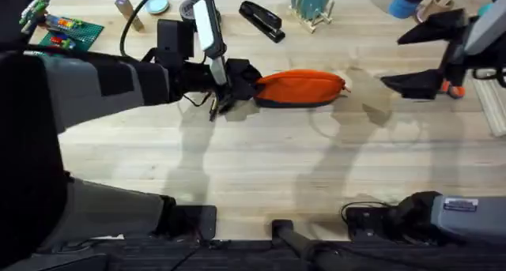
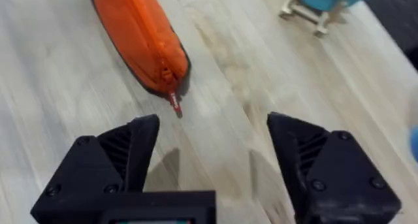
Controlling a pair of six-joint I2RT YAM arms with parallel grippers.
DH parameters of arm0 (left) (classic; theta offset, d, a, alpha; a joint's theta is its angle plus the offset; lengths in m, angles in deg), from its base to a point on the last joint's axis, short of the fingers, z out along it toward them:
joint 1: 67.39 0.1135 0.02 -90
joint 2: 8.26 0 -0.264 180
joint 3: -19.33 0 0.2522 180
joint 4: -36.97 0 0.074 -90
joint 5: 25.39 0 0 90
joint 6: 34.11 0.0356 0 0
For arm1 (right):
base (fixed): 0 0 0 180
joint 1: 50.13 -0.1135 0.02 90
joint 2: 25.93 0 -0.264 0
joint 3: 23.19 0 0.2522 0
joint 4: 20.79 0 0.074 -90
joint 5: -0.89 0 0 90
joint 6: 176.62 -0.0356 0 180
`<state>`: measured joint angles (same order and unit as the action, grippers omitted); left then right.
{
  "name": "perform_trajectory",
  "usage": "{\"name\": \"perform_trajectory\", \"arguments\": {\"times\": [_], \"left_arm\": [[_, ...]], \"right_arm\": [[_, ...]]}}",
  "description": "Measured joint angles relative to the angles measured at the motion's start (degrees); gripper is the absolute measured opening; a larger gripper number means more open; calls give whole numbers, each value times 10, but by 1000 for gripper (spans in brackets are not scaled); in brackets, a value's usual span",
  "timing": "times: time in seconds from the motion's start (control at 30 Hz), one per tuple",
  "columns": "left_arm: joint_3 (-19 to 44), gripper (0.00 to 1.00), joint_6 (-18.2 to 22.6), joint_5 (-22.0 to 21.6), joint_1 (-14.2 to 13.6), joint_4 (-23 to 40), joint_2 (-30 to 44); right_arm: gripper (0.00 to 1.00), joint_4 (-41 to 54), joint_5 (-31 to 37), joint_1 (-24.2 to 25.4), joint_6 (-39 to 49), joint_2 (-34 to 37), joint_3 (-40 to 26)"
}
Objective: Unzip the bag, pick up the pens from the table one at a time and place them inside, then zip the bag closed.
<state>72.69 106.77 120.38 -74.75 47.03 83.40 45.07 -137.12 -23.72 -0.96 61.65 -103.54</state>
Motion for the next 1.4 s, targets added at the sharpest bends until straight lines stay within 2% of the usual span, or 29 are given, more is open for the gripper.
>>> {"name": "perform_trajectory", "arguments": {"times": [0.2, 0.4, 0.93, 1.2, 1.4], "left_arm": [[0, 43, 0, 2, 0, 5, 0], [0, 43, 0, 2, 0, 7, 0], [0, 42, 0, 2, 0, 9, 0], [0, 43, 0, 2, 0, 9, 0], [0, 42, 0, 2, 0, 9, 0]], "right_arm": [[995, -4, -30, 0, 41, 88, 0], [995, -4, -26, 0, 49, 127, 0], [995, -24, -24, -6, 55, 129, 0], [996, -33, -22, -50, 57, 129, 0], [996, -36, 4, -84, 57, 129, 0]]}}
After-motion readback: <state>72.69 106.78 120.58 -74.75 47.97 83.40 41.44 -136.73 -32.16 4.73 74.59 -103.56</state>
